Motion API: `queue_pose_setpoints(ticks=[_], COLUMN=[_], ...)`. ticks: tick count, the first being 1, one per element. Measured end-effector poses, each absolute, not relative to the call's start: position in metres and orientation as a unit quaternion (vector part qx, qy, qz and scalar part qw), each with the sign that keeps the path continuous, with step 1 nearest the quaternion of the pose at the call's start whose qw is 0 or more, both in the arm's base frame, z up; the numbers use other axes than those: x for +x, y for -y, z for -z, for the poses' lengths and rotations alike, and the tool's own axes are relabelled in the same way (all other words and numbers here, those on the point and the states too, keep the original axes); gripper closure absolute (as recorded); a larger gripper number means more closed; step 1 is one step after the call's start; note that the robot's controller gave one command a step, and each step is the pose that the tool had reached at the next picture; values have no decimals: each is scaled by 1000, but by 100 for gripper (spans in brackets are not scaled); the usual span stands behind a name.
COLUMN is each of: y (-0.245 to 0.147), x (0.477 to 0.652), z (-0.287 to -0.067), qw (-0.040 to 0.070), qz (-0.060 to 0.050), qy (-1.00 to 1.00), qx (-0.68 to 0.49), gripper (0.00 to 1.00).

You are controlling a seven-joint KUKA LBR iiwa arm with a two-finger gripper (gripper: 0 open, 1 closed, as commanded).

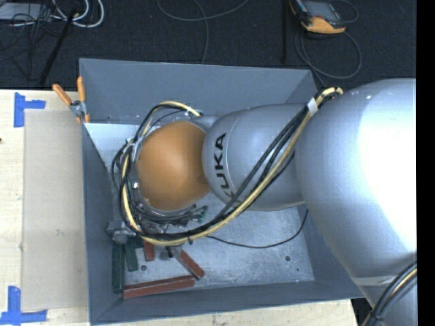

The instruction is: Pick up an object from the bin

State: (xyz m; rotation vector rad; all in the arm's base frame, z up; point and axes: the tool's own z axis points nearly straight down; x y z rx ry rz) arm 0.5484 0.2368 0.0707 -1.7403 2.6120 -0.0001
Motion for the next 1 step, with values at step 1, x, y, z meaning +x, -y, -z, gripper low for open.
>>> queue_pose_setpoints(ticks=[1], y=[-239], x=[550], z=[-74], qw=[6], qz=[-1], qy=[-833], qx=[-553], gripper=[100])
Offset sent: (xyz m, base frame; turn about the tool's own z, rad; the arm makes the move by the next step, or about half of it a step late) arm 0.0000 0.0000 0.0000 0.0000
